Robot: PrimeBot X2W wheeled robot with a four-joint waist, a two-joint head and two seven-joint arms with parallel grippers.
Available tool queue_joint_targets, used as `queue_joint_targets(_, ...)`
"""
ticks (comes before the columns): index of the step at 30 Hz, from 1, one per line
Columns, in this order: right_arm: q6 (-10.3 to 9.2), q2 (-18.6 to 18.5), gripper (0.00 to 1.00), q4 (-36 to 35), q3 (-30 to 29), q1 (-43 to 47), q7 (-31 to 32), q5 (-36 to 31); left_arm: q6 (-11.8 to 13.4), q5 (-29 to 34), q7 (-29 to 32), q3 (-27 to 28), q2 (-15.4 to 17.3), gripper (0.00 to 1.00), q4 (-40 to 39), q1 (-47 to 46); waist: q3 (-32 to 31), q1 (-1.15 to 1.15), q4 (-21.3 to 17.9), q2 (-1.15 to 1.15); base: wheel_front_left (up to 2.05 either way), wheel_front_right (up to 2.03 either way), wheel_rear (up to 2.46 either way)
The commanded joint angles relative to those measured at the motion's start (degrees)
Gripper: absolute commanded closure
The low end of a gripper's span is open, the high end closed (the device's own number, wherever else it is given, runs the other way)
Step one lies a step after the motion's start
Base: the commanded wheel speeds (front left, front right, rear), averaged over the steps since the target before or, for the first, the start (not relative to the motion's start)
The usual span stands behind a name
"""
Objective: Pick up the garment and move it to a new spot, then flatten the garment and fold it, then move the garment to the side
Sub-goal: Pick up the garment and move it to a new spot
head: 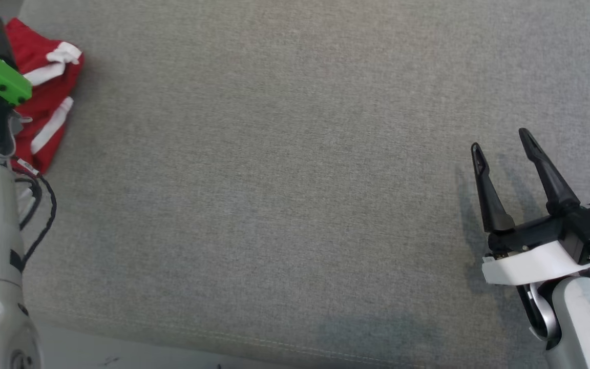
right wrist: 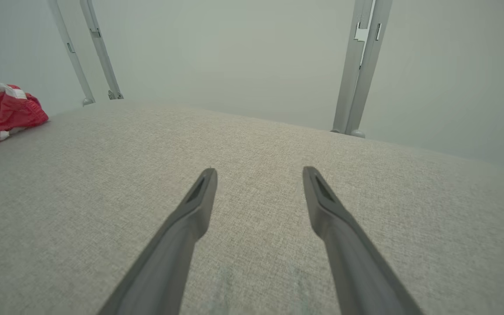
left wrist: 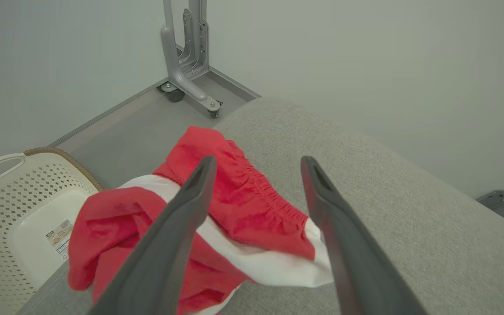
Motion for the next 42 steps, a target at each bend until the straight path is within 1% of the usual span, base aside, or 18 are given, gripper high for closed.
queue_joint_targets(1, -0.07, -0.1, 0.00, -0.5, -0.3, -1.6, 0.0, -0.2, 0.3, -0.6, 1.8, 0.6, 1.1, 0.00, 1.9, -2.0, 5.5, -0.01, -5.2, 0.00, 0.00, 0.00, 0.00)
queue_joint_targets(4, -0.07, 0.0, 0.00, -0.7, -0.2, -2.5, 0.0, -0.1, 1.2, -1.4, 5.7, 0.8, 2.5, 0.00, 6.4, -4.8, 6.7, -0.01, -6.3, 0.00, 0.00, 0.00, 0.00)
queue_joint_targets(7, -0.07, 0.1, 0.00, -1.0, 0.1, -3.6, 0.0, 0.0, 2.9, 0.2, 8.6, -0.5, 4.0, 0.00, 10.2, -6.2, 7.8, -0.01, -7.4, 0.00, 0.00, 0.00, 0.00)
queue_joint_targets(9, -0.07, 0.1, 0.00, -1.1, 0.1, -4.0, 0.0, -0.1, 3.6, 1.0, 9.8, -1.3, 4.5, 0.00, 12.3, -6.6, 8.4, -0.01, -8.0, 0.00, 0.00, 0.00, 0.00)
queue_joint_targets(11, -0.07, 0.2, 0.00, -1.1, -0.2, -4.3, 0.0, -0.1, 4.0, 1.3, 10.4, -1.7, 4.5, 0.00, 14.0, -6.8, 8.7, -0.01, -8.3, 0.00, 0.00, 0.00, 0.00)
queue_joint_targets(13, -0.07, 0.4, 0.00, -1.3, -0.3, -4.5, 0.0, -0.1, 3.9, 1.5, 11.0, -2.2, 4.4, 0.00, 15.5, -6.4, 9.0, -0.01, -8.6, 0.00, 0.00, 0.00, 0.00)
queue_joint_targets(16, -0.07, 0.6, 0.00, -1.5, -0.4, -4.6, 0.0, -0.4, 4.2, 1.8, 9.3, -2.9, 4.5, 0.00, 16.5, -5.7, 9.4, -0.01, -8.7, 0.00, 0.00, 0.00, 0.00)
queue_joint_targets(17, -0.07, 0.7, 0.00, -1.5, -0.4, -4.8, 0.0, -0.4, 3.8, 2.0, 8.7, -3.1, 4.5, 0.73, 16.7, -5.5, 9.4, -0.01, -8.7, 0.00, 0.00, 0.00, 0.00)
queue_joint_targets(18, -0.07, 0.8, 0.00, -1.5, -0.5, -4.8, 0.0, -0.4, 3.3, 1.9, 7.8, -3.2, 4.5, 1.00, 16.8, -5.3, 9.5, -0.01, -8.7, 0.00, 0.00, 0.00, 0.00)
queue_joint_targets(23, -0.07, 1.5, 0.00, -0.9, -0.3, -4.6, 0.0, -0.4, 1.1, 2.3, -0.7, -3.8, 5.1, 1.00, 15.1, -4.9, 8.0, -0.01, -8.3, 0.00, 0.00, 0.00, 0.00)
queue_joint_targets(31, -0.07, 3.4, 0.00, 0.0, -0.3, -2.3, 0.0, 0.2, -4.7, 1.5, -13.8, -4.2, 5.3, 1.00, 11.9, -3.6, 0.6, -0.01, -8.2, 0.00, 0.00, 0.00, 0.00)
queue_joint_targets(32, -0.07, 3.4, 0.00, 0.0, -0.3, -2.3, 0.0, 0.2, -4.7, 1.5, -13.8, -4.2, 5.3, 1.00, 11.9, -3.6, 0.6, -0.01, -8.2, 0.00, 0.00, 0.00, 0.00)
queue_joint_targets(35, -0.07, 4.5, 0.00, 0.3, -0.8, -1.1, 0.0, 0.3, -6.1, 0.8, -16.4, -4.8, 4.4, 1.00, 9.6, -3.2, -2.5, -0.01, -8.4, 0.00, 0.00, 0.00, 0.00)
queue_joint_targets(38, -0.07, 5.6, 0.00, 0.6, -1.2, 0.2, 0.0, 0.4, -6.8, -0.1, -17.4, -5.7, 3.6, 1.00, 6.2, -2.8, -5.7, -0.01, -9.2, 0.00, 0.00, 0.00, 0.00)
queue_joint_targets(42, -0.07, 7.2, 0.00, 0.8, -2.8, 2.2, 0.0, 1.0, -7.0, -2.8, -16.7, -8.0, 1.6, 1.00, -0.4, -0.9, -10.1, -0.01, -11.3, 0.00, 0.00, 0.00, 0.00)
